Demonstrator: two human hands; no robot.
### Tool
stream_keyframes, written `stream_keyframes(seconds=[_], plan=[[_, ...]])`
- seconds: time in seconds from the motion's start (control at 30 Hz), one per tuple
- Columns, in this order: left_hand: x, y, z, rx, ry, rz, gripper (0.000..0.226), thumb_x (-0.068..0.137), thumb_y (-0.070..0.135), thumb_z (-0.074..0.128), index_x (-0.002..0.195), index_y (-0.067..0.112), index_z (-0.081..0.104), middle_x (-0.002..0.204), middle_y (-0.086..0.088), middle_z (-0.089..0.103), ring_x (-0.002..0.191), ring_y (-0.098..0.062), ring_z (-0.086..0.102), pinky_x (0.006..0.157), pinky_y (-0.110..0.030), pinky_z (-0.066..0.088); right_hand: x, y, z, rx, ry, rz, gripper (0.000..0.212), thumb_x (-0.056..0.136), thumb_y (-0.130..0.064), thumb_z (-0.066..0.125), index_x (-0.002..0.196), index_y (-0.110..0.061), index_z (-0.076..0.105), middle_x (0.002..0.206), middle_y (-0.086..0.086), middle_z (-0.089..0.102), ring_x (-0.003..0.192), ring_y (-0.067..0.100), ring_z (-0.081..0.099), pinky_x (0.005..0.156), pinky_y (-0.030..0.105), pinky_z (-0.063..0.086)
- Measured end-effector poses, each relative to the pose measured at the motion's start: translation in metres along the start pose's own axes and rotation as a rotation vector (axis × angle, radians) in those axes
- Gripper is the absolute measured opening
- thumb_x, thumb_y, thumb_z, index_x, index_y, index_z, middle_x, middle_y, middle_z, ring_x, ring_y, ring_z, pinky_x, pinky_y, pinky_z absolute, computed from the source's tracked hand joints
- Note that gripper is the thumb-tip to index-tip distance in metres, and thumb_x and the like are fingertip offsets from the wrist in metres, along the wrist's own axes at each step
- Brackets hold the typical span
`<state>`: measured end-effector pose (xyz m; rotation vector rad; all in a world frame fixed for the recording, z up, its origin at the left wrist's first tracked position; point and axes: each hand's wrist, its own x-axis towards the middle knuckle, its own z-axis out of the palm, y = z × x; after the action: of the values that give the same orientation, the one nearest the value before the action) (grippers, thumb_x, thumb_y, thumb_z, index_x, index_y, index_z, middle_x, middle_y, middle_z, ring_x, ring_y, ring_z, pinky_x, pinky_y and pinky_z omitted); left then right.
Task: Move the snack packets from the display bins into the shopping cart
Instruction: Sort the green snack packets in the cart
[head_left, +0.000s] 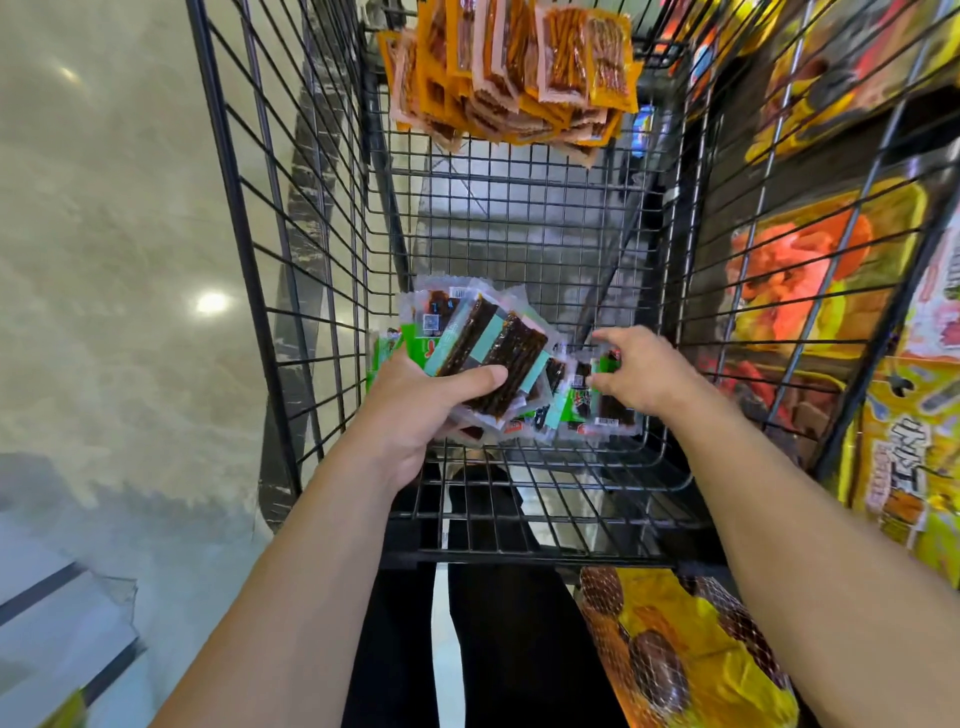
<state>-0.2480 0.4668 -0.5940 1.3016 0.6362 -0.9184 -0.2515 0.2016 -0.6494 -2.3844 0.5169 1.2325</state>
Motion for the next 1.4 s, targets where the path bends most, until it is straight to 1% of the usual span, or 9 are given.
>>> stream_keyframes(seconds=[0.1,0.23,0.4,0.57,0.83,0.93,1.1,1.27,1.4], plan=[[-0.001,0.0,0.001,-0.002,0.01,0.001,0.035,0.082,0.007,0.088,0.113,0.02,0.076,0.106,-0.004,0.082,0.09,-0.025,0.081,0.062,-0.027,0.062,0.003,-0.002,0.003,-0.171,-0.038,0.01,0.074,0.089,-0.016,0.078,0.155,-0.023,0.044,0.147,0.011,0.046,0.137,0.035,0.042,0.116,0.043,0.036],[0.0,0.001,-0.001,-0.025,0.018,-0.002,0.039,0.081,0.008,0.088,0.116,0.019,0.074,0.107,-0.004,0.082,0.093,-0.026,0.081,0.066,-0.029,0.063,0.006,0.0,0.001,-0.246,-0.024,0.03,0.051,0.087,0.002,0.067,0.133,-0.018,0.056,0.117,0.006,0.045,0.124,0.031,0.043,0.106,0.041,0.041],[-0.001,0.001,0.001,-0.064,0.018,-0.01,0.038,0.081,0.005,0.087,0.115,0.017,0.074,0.105,-0.004,0.083,0.088,-0.024,0.082,0.061,-0.026,0.062,0.0,-0.01,-0.014,-0.358,-0.062,0.005,0.024,0.088,-0.023,0.079,0.107,-0.021,0.065,0.097,-0.001,0.052,0.105,0.024,0.04,0.088,0.034,0.04],[0.001,0.001,0.002,-0.076,0.011,0.0,0.038,0.081,0.007,0.088,0.115,0.019,0.074,0.106,-0.002,0.082,0.089,-0.021,0.081,0.059,-0.022,0.06,-0.017,-0.012,-0.02,-0.146,-0.098,-0.004,0.022,0.087,-0.025,0.083,0.092,-0.023,0.062,0.108,0.003,0.069,0.11,0.024,0.056,0.097,0.04,0.05],[0.002,-0.003,-0.001,-0.072,-0.025,0.018,0.025,0.081,0.011,0.088,0.1,0.025,0.078,0.103,-0.006,0.083,0.085,-0.028,0.082,0.055,-0.028,0.061,-0.039,-0.004,-0.008,-0.003,0.184,0.047,0.018,0.094,-0.025,0.076,0.112,-0.025,0.075,0.11,0.006,0.072,0.097,0.025,0.065,0.086,0.033,0.051],[0.0,-0.001,0.0,-0.053,-0.035,0.027,0.031,0.082,0.011,0.087,0.109,0.021,0.075,0.107,-0.007,0.082,0.09,-0.033,0.081,0.061,-0.038,0.066,-0.051,0.0,-0.014,0.094,0.24,0.005,0.018,0.093,-0.029,0.077,0.11,-0.035,0.075,0.103,-0.003,0.07,0.087,0.015,0.061,0.08,0.028,0.048],[-0.012,0.016,0.001,-0.045,-0.066,0.05,0.04,0.077,0.017,0.088,0.115,0.017,0.073,0.109,-0.014,0.081,0.093,-0.04,0.08,0.071,-0.059,0.066,-0.078,0.0,-0.027,0.302,0.292,-0.111,0.022,0.088,-0.031,0.081,0.085,-0.047,0.066,0.084,-0.017,0.066,0.08,0.003,0.062,0.07,0.023,0.046],[-0.039,0.051,-0.001,-0.04,-0.076,0.101,0.025,0.07,0.023,0.09,0.091,0.033,0.084,0.104,-0.007,0.082,0.091,-0.03,0.081,0.062,-0.041,0.065,-0.115,-0.011,-0.042,0.577,0.382,-0.208,0.023,0.088,-0.024,0.082,0.089,-0.042,0.069,0.082,-0.005,0.066,0.076,0.011,0.059,0.07,0.028,0.049],[-0.076,0.091,-0.002,-0.039,-0.079,0.218,0.033,0.063,0.022,0.096,0.092,0.034,0.085,0.107,-0.004,0.082,0.094,-0.025,0.081,0.064,-0.032,0.064,-0.163,-0.026,-0.063,0.767,0.494,-0.271,0.022,0.087,-0.013,0.082,0.094,-0.033,0.073,0.071,-0.022,0.065,0.067,-0.008,0.056,0.066,0.008,0.042]])
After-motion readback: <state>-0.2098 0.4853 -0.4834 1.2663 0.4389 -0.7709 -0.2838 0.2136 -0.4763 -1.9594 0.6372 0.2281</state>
